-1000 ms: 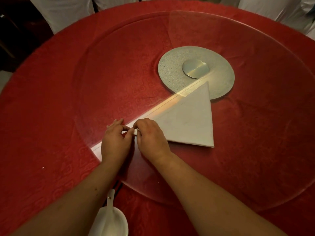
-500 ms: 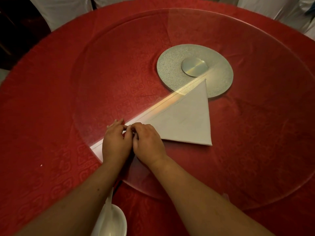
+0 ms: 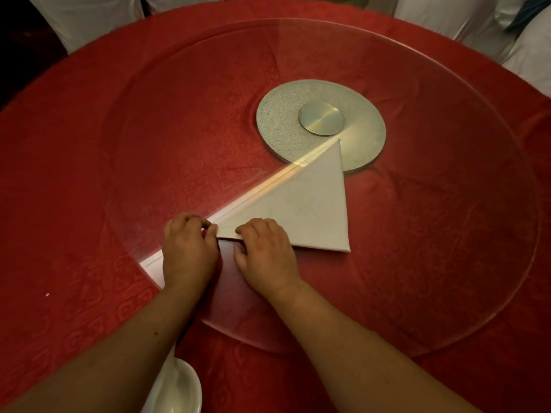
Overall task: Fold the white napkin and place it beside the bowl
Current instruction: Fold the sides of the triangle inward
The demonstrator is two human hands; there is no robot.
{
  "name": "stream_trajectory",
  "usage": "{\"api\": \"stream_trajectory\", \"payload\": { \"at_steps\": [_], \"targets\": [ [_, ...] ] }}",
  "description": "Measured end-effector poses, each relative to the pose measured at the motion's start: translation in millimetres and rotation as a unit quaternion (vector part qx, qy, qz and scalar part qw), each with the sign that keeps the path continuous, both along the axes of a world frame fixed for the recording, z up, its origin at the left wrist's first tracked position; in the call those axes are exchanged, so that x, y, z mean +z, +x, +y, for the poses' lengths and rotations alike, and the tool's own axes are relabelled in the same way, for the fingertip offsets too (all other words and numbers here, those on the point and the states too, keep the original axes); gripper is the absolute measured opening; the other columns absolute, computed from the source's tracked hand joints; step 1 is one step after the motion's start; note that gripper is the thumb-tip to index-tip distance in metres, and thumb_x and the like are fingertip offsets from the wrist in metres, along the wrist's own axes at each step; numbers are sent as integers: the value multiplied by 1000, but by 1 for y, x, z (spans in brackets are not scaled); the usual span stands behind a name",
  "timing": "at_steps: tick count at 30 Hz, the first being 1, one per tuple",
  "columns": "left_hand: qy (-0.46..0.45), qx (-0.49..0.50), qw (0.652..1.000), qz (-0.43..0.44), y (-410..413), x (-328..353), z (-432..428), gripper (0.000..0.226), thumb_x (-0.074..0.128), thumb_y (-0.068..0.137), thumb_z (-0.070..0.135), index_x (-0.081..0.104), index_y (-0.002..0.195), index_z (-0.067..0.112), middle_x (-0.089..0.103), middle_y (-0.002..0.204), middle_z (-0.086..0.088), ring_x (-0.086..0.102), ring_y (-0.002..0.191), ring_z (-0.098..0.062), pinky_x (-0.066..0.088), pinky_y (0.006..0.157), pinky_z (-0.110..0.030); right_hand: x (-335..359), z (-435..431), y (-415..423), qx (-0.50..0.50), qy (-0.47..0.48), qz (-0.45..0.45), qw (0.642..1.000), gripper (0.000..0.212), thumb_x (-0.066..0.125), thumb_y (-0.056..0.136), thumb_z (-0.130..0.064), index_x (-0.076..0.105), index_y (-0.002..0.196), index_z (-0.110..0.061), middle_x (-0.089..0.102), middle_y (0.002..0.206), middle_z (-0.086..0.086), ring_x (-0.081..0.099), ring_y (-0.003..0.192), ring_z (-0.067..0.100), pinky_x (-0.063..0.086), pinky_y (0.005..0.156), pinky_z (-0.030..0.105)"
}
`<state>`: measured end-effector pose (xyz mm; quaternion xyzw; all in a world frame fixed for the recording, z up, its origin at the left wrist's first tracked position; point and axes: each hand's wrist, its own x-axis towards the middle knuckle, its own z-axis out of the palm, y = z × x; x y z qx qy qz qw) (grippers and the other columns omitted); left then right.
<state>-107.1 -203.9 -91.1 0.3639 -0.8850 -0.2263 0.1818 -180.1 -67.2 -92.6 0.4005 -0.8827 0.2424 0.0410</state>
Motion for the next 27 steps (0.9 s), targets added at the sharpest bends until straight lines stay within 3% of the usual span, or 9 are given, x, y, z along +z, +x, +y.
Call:
{"api": "stream_trajectory", "payload": {
  "at_steps": [3,7,9,13,17,19,21,24,27],
  "targets": [
    [-35,-40,998,-20,1,7,1,13,67,94,25,67,87,13,63,90,-2,58,93,-31,45,75,-42,1,7,-5,7,25,24,999,35,60,88,-39,67,113,-16,63,106,3,56,98,26,47,83,41],
    [42,-30,997,-62,0,11,1,24,63,96,33,50,76,33,45,66,19,50,61,-6,28,51,-24,4,13,-7,8,42,33,999,39,60,89,-44,67,115,-16,63,106,3,55,98,25,48,82,40],
    [95,3,992,-85,-4,10,0,30,64,95,36,51,68,31,50,65,18,46,60,0,28,50,-23,5,14,-6,10,47,31,998,40,59,89,-45,67,116,-16,63,107,3,56,98,25,48,83,40],
    [193,42,976,-93,-9,16,-4,32,67,94,37,62,64,28,62,63,11,58,61,-8,34,51,-25,9,14,-4,14,60,37,997,36,63,89,-41,68,115,-17,65,106,3,56,97,25,48,81,39],
    [257,-13,962,-85,3,24,3,25,73,86,36,72,63,25,71,60,8,69,63,-13,55,60,-34,12,23,-4,18,84,55,995,19,61,89,-21,72,103,-16,67,97,5,59,89,29,48,75,44],
    [303,-43,947,-95,11,26,9,14,72,82,37,76,70,33,74,63,10,71,62,-10,60,67,-37,14,35,-3,26,92,58,994,18,58,88,-18,73,98,-15,68,95,6,59,87,30,48,74,45],
    [269,-63,955,-109,16,28,13,14,64,82,41,74,75,35,75,68,12,70,65,-8,58,65,-34,16,50,1,47,87,67,993,19,57,86,-17,74,95,-15,68,92,5,60,84,29,49,72,45],
    [89,-110,985,-102,17,27,13,19,58,89,45,71,98,35,73,98,11,66,89,-15,45,64,-29,16,78,9,98,78,87,988,20,56,85,-17,74,94,-14,67,91,5,61,83,28,50,70,43],
    [-16,-213,969,-128,8,25,18,36,52,100,47,61,133,34,62,137,1,55,125,-26,49,95,-41,11,109,19,150,65,100,981,17,60,86,-18,73,96,-15,68,97,5,63,86,28,52,73,41]
  ]
}}
